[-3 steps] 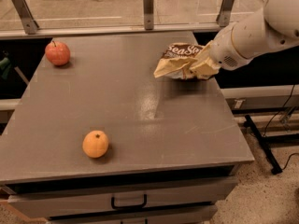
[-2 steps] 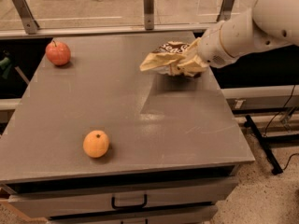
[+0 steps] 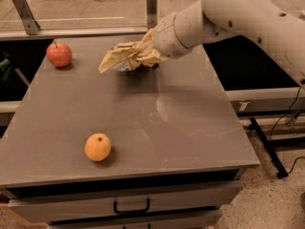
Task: Move brown chip bag near apple
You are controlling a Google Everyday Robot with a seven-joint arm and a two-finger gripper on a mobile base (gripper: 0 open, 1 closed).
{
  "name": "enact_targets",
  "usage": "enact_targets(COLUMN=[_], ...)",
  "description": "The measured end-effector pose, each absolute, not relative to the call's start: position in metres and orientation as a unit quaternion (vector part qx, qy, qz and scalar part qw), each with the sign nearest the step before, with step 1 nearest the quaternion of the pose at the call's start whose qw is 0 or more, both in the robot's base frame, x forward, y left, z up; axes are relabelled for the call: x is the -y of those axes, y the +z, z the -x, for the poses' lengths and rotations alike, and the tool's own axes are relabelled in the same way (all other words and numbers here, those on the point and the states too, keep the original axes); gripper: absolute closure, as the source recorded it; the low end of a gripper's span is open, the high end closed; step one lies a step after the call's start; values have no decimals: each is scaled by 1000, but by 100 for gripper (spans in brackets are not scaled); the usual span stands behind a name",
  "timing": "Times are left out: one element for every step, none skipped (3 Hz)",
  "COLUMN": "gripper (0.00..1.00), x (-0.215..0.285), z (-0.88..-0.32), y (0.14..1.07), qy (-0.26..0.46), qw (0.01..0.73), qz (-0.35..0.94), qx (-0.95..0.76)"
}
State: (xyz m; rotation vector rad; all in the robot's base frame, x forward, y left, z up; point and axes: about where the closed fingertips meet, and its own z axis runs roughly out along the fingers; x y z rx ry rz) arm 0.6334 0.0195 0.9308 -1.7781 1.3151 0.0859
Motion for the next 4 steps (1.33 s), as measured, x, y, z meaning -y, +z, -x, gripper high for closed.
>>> enact_targets(gripper=[100,100,82,59], x=[-69,-106,-127,-131], z=[-643,-652,-667,-682], y=[925,916,904,897], qy=[34,32,27,19], qw=[446,441,431,427], qz=[761,787,799,798], qx=[-470,-430,-418,-424])
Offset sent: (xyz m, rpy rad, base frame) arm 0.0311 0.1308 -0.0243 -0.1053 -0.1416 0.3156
